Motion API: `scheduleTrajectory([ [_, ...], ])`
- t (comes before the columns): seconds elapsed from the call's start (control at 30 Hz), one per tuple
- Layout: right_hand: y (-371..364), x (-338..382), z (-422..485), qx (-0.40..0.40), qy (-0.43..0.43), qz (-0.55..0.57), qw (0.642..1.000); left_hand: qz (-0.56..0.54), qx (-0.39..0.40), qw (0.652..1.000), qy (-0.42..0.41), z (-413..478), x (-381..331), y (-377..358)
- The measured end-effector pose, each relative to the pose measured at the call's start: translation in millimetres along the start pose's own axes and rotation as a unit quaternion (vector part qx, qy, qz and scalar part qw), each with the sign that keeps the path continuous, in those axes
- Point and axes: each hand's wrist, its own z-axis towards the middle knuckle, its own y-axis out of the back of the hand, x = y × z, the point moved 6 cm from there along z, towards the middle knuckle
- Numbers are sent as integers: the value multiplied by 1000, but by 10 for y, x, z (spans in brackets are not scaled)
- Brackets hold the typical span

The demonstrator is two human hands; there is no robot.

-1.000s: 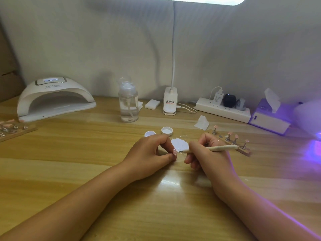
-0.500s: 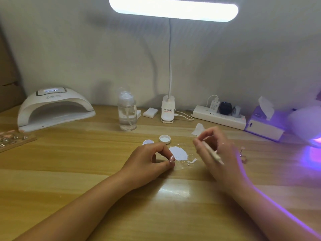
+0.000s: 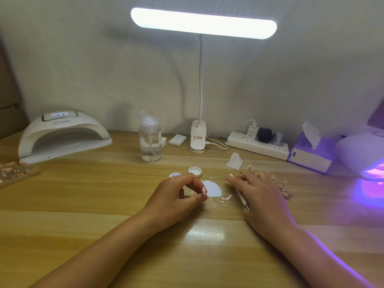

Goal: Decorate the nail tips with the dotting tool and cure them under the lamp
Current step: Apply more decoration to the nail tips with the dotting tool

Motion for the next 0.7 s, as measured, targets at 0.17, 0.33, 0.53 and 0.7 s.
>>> scheduleTrajectory([
  [0.17,53,15,-24,44,6,-38,998,-13,-1,1000,6,9,15,1],
  [0.33,196,138,-32,-22,44,-57,997,-13,5,1000,3,17,2,-3],
  [0.53,233,-50,136,-57,-63,-38,996,-17,8,1000,11,23,22,-12],
  [0.7,213,-318,723,20,-115,-118,986,-33,6,999,18,8,22,-12],
])
